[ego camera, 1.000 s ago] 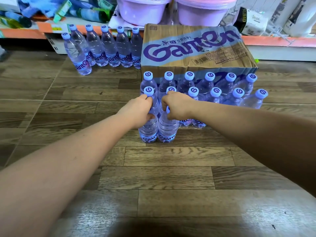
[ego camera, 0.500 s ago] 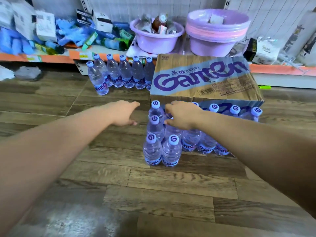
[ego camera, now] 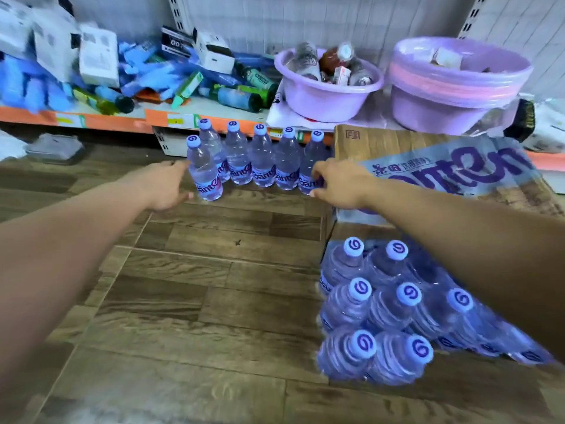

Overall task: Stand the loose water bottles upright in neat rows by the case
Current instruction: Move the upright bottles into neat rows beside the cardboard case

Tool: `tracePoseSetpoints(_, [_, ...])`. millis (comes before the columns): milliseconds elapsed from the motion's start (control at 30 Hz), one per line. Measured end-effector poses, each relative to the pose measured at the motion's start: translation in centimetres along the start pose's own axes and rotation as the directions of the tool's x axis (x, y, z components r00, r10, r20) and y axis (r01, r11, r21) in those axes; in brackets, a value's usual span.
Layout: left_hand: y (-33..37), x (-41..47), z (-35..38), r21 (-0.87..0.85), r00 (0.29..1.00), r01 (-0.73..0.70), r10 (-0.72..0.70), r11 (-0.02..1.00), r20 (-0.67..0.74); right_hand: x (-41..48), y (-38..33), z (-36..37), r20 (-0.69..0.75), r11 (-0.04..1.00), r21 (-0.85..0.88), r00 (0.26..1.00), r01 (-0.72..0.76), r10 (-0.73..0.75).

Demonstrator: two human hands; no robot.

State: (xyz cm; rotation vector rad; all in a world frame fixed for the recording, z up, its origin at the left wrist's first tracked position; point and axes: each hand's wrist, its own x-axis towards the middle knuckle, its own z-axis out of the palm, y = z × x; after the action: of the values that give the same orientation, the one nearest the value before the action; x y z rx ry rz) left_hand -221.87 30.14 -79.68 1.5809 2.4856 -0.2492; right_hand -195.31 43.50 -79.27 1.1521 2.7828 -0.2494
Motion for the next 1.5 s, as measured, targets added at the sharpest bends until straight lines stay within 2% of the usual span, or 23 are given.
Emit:
tracePoseSetpoints(233, [-3.2,10.1,3.0,-0.106,0.989,-0.118,0.106,0.987,-0.108,8.9,0.9,0.7,-0.002,0.984,-0.082,0.987,-0.159,0.159])
tracePoseSetpoints(400, [-3.3,14.9,4.8,-0.082,0.978,-0.123,0.107,0.989,-0.177,12.7,2.9,2.3,-0.031,0.962,-0.047,0.963,-0.268,0.267])
tracePoseSetpoints(533, [-4.3,17.9,5.0,-0.151,0.977,-0.091,0.059,0.984,-0.203,14.4,4.2,3.6,-0.086,0.958,-0.019,0.955,-0.285,0.282])
tracePoseSetpoints(667, [-4.2,19.5,4.4,-0.114,0.934,-0.148,0.101,0.982,-0.341,15.6,4.8,4.3,-0.120,0.962,-0.011,0.955,-0.273,0.270])
tracePoseSetpoints(900, [-3.7,19.4,3.0,-0.016,0.959,-0.143,0.135,0.990,-0.250,17.1,5.1,4.6,-0.207,0.945,0.048,0.922,-0.324,0.327])
tracePoseSetpoints(1033, [-3.9,17.7,3.0,0.058,0.960,-0.179,0.187,0.982,-0.208,17.4,4.4,4.5,-0.210,0.931,0.124,0.908,-0.344,0.363])
tracePoseSetpoints(1200, [-2.8,14.6,4.4,0.100,0.964,-0.200,0.213,0.975,-0.157,15.1,2.7,5.0,-0.205,0.940,0.101,0.917,-0.327,0.341])
tracePoseSetpoints(1333, [-2.8,11.2,5.6,0.249,0.963,-0.160,0.206,0.955,-0.175,12.2,0.7,5.7,-0.206,0.964,0.087,0.942,-0.252,0.265])
tracePoseSetpoints(1500, [-1.5,5.6,5.4,0.285,0.984,-0.144,0.167,0.948,-0.057,7.8,-2.4,4.2,-0.203,0.981,0.179,0.973,-0.075,0.112])
